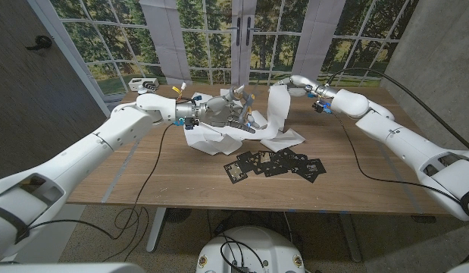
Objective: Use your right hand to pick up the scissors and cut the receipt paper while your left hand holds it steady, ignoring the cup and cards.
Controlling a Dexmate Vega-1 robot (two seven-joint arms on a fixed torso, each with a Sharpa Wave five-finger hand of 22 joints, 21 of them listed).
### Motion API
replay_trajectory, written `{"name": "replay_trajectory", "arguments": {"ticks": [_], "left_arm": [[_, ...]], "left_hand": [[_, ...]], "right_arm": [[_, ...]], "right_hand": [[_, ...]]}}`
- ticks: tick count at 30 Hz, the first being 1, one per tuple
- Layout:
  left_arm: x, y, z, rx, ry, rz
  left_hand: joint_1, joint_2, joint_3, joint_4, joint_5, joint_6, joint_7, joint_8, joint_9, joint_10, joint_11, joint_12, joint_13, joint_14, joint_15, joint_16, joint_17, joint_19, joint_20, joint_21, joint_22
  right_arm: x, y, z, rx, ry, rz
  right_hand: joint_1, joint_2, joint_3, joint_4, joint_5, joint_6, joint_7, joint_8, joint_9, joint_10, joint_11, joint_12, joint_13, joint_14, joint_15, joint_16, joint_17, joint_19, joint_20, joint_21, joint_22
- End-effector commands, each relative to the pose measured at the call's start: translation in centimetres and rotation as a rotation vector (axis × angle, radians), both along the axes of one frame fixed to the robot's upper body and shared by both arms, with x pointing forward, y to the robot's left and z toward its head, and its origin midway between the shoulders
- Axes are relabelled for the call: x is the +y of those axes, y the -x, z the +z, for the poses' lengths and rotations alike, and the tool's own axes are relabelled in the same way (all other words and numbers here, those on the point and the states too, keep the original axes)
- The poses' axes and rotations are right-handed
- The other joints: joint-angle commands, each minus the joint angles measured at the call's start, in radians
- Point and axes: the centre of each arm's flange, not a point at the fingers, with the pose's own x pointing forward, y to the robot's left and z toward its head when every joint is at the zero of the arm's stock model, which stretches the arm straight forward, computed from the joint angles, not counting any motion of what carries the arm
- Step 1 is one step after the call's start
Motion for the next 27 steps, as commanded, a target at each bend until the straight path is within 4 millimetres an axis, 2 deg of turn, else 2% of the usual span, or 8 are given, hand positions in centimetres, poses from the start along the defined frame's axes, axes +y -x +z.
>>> {"name": "replay_trajectory", "arguments": {"ticks": [1,27], "left_arm": [[-0.4,-0.8,0.0,0.053,0.001,-0.036],[-1.9,-1.2,0.1,-0.009,-0.061,-0.042]], "left_hand": [[-0.001,-0.003,-0.002,0.003,0.005,-0.065,0.067,-0.003,0.000,0.002,-0.005,0.008,0.002,0.006,0.004,0.001,0.006,-0.007,0.004,-0.002,0.002],[-0.005,-0.001,0.001,0.003,0.010,-0.065,0.066,-0.001,-0.003,0.002,-0.002,0.008,0.001,0.005,0.007,0.002,0.007,-0.008,0.003,-0.002,0.002]], "right_arm": [[0.6,0.6,0.0,-0.022,0.020,0.008],[2.8,1.4,0.8,-0.082,0.079,0.032]], "right_hand": [[0.000,0.005,-0.047,0.041,0.002,0.008,0.002,0.006,0.000,0.033,0.021,-0.006,0.003,-0.007,-0.162,0.006,-0.001,-0.002,-0.024,-0.001,-0.001],[0.007,0.008,-0.049,0.039,0.002,0.009,0.002,0.007,-0.003,0.040,0.022,-0.014,0.011,-0.006,-0.163,0.012,-0.003,-0.003,-0.024,0.000,-0.004]]}}
